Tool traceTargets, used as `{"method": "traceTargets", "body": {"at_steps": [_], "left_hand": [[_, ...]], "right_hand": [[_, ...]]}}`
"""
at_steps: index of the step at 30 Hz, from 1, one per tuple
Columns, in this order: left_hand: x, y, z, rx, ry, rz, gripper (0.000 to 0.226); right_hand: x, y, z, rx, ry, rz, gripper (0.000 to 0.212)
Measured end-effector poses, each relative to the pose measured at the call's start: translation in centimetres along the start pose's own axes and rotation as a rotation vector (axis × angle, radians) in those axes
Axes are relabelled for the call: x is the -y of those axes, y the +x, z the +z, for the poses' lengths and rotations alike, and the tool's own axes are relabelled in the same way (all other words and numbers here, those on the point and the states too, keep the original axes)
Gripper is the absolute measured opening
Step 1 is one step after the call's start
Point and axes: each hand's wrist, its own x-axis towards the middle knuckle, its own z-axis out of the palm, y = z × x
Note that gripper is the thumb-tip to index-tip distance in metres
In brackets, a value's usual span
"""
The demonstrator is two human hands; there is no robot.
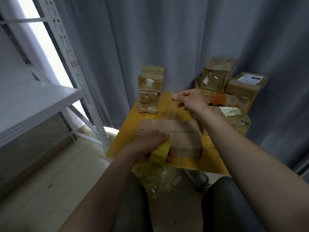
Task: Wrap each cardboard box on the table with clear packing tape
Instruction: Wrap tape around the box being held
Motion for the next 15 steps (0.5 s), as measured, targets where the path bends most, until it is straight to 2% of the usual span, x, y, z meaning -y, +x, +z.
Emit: {"method": "traceTargets", "body": {"at_steps": [3,7,11,13,15], "left_hand": [[0.7,-1.4,-0.9,0.013,0.009,-0.064,0.035],[2.6,-1.2,-1.8,0.027,-0.081,-0.136,0.050],[5.3,0.7,-1.5,-0.010,-0.123,-0.219,0.049],[5.8,1.3,-1.3,-0.023,-0.142,-0.240,0.045],[5.9,1.8,-1.1,-0.026,-0.177,-0.243,0.041]], "right_hand": [[-0.3,0.8,1.5,0.037,-0.044,-0.025,0.016],[-1.7,1.6,4.3,0.137,-0.152,0.006,0.013],[-4.1,1.2,6.4,0.229,-0.284,0.025,0.016],[-5.7,1.4,7.0,0.217,-0.309,0.032,0.008],[-6.7,1.5,7.4,0.200,-0.334,0.038,0.015]]}}
